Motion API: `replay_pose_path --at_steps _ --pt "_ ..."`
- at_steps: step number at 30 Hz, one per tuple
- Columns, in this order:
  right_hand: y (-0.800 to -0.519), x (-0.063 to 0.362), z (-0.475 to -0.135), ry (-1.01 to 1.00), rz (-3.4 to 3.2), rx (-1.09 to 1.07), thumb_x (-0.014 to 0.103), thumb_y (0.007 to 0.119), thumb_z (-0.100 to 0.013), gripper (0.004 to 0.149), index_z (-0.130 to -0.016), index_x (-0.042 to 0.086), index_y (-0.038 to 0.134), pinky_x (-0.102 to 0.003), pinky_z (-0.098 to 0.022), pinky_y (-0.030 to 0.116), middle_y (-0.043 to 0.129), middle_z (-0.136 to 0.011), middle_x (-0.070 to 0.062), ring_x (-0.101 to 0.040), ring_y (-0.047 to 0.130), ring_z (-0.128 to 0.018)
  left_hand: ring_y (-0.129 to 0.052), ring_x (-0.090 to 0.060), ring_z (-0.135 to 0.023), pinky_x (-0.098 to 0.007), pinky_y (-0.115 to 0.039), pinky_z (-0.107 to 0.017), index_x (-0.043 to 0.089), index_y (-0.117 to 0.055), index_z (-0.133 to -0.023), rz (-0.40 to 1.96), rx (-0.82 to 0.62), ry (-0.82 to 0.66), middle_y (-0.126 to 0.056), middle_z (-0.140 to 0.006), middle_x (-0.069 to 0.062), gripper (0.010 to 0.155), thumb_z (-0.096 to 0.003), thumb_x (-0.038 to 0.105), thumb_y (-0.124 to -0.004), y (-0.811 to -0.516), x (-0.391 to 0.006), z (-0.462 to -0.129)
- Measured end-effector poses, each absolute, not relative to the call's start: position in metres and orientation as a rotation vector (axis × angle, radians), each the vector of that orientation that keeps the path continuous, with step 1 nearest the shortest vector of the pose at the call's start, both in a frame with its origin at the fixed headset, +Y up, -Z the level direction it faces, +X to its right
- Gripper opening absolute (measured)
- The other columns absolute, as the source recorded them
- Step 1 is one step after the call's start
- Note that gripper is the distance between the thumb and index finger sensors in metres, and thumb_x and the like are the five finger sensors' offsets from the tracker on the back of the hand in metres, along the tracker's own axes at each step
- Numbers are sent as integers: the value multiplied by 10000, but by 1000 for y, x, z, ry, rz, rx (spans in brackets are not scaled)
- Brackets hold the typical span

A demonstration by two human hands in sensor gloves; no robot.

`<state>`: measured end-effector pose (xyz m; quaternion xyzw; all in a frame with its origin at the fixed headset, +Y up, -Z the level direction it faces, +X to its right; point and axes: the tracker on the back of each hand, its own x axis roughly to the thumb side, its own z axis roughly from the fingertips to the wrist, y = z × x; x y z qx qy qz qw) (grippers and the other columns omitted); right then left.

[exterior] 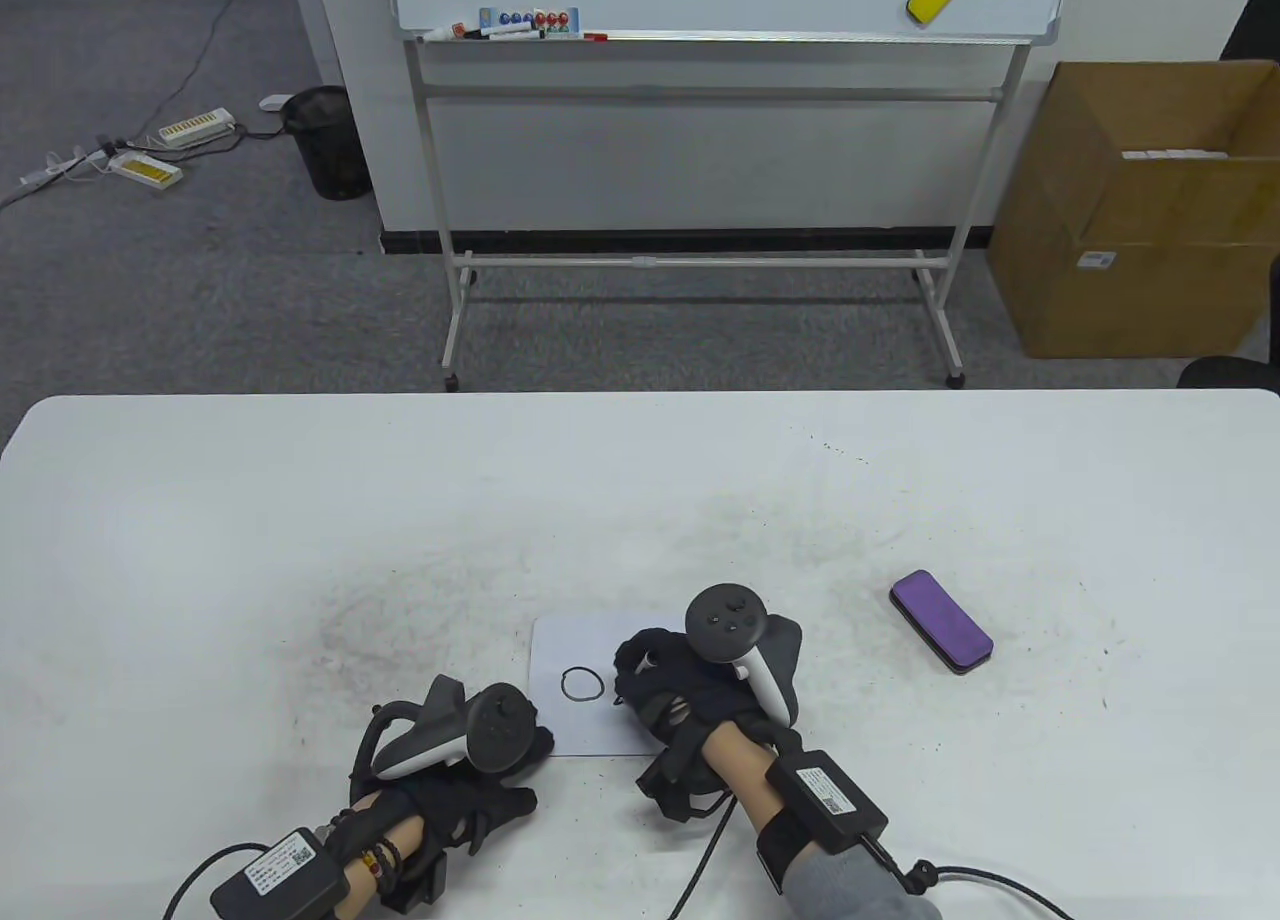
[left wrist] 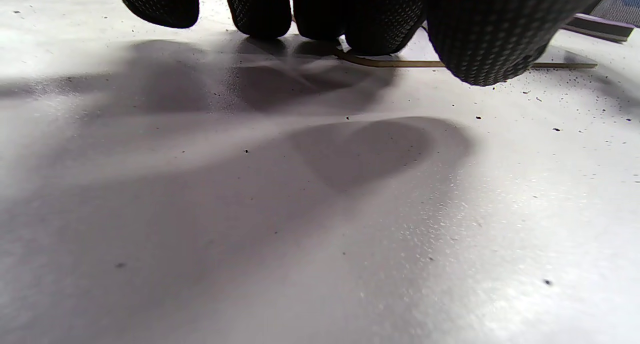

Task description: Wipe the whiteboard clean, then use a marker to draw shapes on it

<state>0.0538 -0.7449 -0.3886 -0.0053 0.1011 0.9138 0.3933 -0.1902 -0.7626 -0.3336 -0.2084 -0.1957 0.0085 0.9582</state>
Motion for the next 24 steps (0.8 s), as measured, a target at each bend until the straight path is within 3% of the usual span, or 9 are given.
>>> replay_pose_path --at_steps 11,24 --pt "-744 77 -384 256 2316 -59 339 968 -326 416 -730 245 942 -329 -378 990 952 -788 -102 -303 1127 -567 -502 -277 -1129 -610 -530 -774 358 -604 -1019 16 -422 -396 -469 -1186 48 684 -375 525 -764 -763 -190 -334" --pt "-745 63 -399 223 2310 -54 327 969 -328 417 -736 249 940 -334 -390 989 946 -799 -107 -315 1127 -570 -500 -280 -1128 -607 -529 -776 355 -603 -1018 16 -423 -396 -467 -1186 48 683 -376 527 -762 -763 -190 -333"
